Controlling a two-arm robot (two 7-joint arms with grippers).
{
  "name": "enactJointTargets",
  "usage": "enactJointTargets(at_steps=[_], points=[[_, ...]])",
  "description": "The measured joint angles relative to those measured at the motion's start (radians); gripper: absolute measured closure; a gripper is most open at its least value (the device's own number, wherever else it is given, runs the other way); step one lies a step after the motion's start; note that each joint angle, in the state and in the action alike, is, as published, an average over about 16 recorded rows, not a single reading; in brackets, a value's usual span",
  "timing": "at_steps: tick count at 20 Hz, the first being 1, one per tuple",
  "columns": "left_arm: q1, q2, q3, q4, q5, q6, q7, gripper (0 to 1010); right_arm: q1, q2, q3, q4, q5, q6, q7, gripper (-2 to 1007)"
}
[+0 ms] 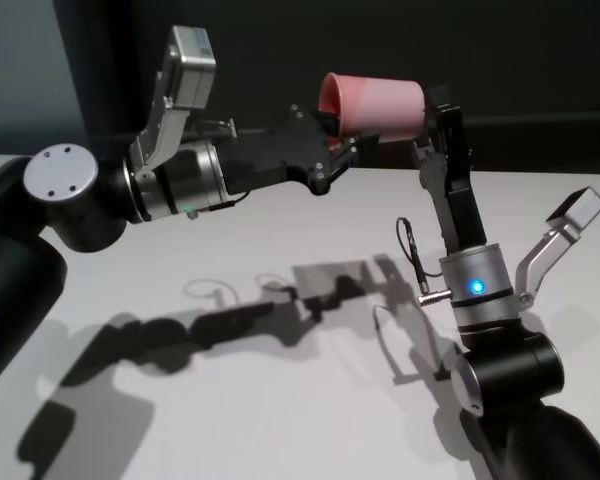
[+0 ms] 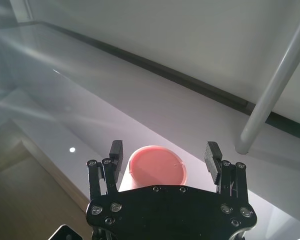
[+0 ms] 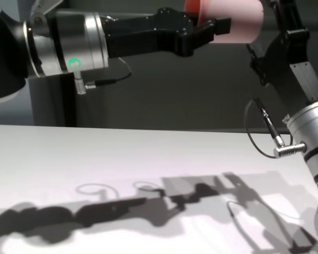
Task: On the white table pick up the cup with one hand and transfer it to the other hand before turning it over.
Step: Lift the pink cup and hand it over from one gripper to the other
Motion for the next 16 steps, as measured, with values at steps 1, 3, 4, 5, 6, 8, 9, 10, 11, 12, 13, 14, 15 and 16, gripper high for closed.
enactJointTargets(at_steps=[1, 3, 4, 5, 6, 8, 9, 10, 11, 12, 13, 14, 15, 16], points=[[0.0, 0.0, 0.0, 0.0, 0.0, 0.0, 0.0, 964, 0.001, 0.0, -0.003, 0.003, 0.002, 0.001, 0.003, 3], [0.0, 0.0, 0.0, 0.0, 0.0, 0.0, 0.0, 964, 0.004, 0.0, -0.009, 0.009, 0.007, 0.002, 0.009, 3], [0.0, 0.0, 0.0, 0.0, 0.0, 0.0, 0.0, 964, 0.005, 0.0, -0.012, 0.011, 0.009, 0.002, 0.012, 3], [0.0, 0.0, 0.0, 0.0, 0.0, 0.0, 0.0, 964, 0.007, 0.0, -0.015, 0.014, 0.011, 0.003, 0.014, 3], [0.0, 0.0, 0.0, 0.0, 0.0, 0.0, 0.0, 964, 0.008, -0.001, -0.019, 0.016, 0.013, 0.003, 0.016, 3], [0.0, 0.0, 0.0, 0.0, 0.0, 0.0, 0.0, 964, 0.01, -0.001, -0.026, 0.02, 0.016, 0.004, 0.02, 3], [0.0, 0.0, 0.0, 0.0, 0.0, 0.0, 0.0, 964, 0.011, -0.001, -0.029, 0.021, 0.017, 0.005, 0.022, 3], [0.0, 0.0, 0.0, 0.0, 0.0, 0.0, 0.0, 964, 0.011, -0.001, -0.032, 0.023, 0.018, 0.005, 0.023, 3], [0.0, 0.0, 0.0, 0.0, 0.0, 0.0, 0.0, 964, 0.012, -0.001, -0.036, 0.024, 0.02, 0.005, 0.024, 3], [0.0, 0.0, 0.0, 0.0, 0.0, 0.0, 0.0, 964, 0.013, -0.001, -0.039, 0.025, 0.021, 0.005, 0.025, 3], [0.0, 0.0, 0.0, 0.0, 0.0, 0.0, 0.0, 964, 0.014, -0.001, -0.042, 0.025, 0.022, 0.004, 0.026, 3], [0.0, 0.0, 0.0, 0.0, 0.0, 0.0, 0.0, 963, 0.014, -0.001, -0.045, 0.026, 0.023, 0.004, 0.027, 3], [0.0, 0.0, 0.0, 0.0, 0.0, 0.0, 0.0, 963, 0.015, 0.0, -0.048, 0.026, 0.023, 0.003, 0.028, 3], [0.0, 0.0, 0.0, 0.0, 0.0, 0.0, 0.0, 964, 0.015, 0.0, -0.051, 0.026, 0.024, 0.003, 0.029, 3]])
